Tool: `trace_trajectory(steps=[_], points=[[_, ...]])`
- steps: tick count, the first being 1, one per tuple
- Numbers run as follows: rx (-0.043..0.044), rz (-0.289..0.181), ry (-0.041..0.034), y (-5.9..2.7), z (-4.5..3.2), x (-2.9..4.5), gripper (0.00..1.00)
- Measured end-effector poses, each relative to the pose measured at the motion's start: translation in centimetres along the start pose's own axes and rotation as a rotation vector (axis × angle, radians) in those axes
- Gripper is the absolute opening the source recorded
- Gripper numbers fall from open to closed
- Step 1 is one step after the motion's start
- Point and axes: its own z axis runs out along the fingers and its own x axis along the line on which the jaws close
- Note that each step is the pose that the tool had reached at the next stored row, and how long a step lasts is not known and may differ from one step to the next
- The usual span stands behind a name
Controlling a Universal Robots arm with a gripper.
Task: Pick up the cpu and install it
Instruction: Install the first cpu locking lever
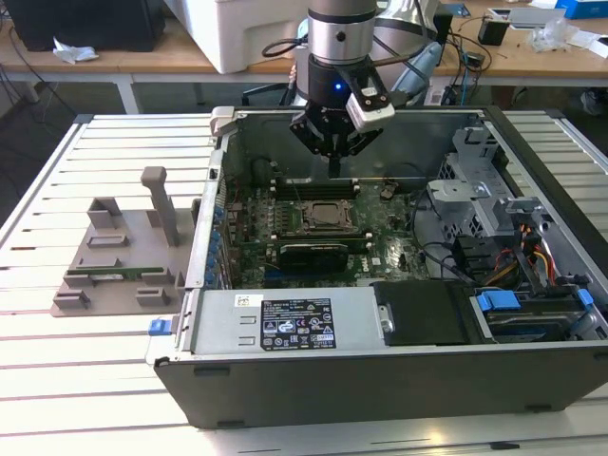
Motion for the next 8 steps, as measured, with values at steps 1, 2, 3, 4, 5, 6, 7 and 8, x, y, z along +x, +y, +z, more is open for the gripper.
trace_trajectory(steps=[1,2,3,4,5,6,7,8], points=[[-0.0005,-0.012,-0.0001,0.00,0.00,0.00,0.11],[-0.0009,-0.023,-0.0003,0.00,0.00,0.00,0.11],[-0.0011,-0.030,-0.0004,0.00,0.00,0.00,0.11],[-0.0015,-0.037,-0.0005,0.00,0.00,0.00,0.11],[-0.0019,-0.047,-0.0006,0.00,0.00,0.00,0.11],[-0.0025,-0.061,-0.0008,0.00,0.00,0.00,0.11],[-0.0031,-0.076,-0.0011,0.00,0.00,0.00,0.11],[-0.0035,-0.088,-0.0012,0.00,0.00,0.00,0.11]])
